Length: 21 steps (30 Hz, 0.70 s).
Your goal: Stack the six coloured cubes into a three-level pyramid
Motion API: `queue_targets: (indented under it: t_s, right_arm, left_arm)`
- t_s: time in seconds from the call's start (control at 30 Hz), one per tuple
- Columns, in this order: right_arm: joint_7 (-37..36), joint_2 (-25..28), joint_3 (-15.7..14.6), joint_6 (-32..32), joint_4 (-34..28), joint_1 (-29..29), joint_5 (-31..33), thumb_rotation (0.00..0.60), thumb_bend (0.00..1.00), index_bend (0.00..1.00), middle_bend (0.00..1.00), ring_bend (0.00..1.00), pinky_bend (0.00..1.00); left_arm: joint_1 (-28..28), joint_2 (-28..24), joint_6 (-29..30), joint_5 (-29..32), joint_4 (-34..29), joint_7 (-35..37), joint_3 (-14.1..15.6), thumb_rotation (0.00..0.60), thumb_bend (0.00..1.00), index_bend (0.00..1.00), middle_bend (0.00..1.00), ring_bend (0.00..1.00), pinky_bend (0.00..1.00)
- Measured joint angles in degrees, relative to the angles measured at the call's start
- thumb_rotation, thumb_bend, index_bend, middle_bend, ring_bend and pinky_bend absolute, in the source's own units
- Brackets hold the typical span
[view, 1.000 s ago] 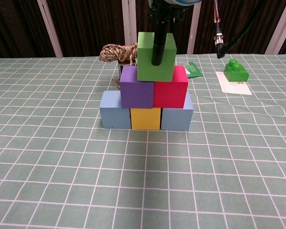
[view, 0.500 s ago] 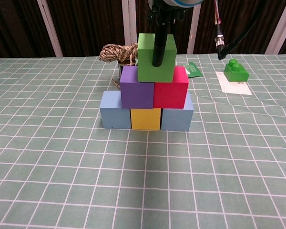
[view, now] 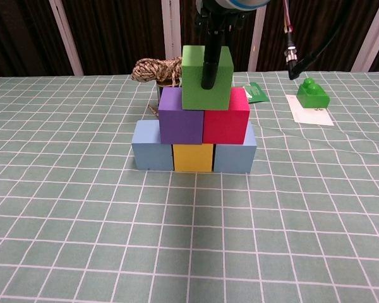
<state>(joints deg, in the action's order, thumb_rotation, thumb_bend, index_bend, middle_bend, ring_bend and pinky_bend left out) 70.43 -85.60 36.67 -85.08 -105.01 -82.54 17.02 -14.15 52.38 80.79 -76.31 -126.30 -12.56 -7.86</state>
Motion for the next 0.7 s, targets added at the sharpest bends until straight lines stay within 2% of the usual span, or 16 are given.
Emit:
queue_targets:
  t_s: [0.47,0.7]
  right_arm:
    - [-0.3,-0.1,-0.2,0.2,-0.2,0.2,-0.5,0.600,0.18,0.00,0.34,0.19,0.00]
    - [-0.6,-0.1,-0.2,0.2,-0.4,0.3,-0.9,0.600,0.18,0.00,0.24,0.14,0.00]
  left_arm:
    - [0.0,0.0,0.0,0.3,-0.1,-0.2,0.0,0.600,0.15,0.00,0.06,0.00,0.00]
    - [0.0,0.0,0.0,0.3,-0.1,-0.3,0.0,0.600,0.15,0.00,0.06,0.00,0.00]
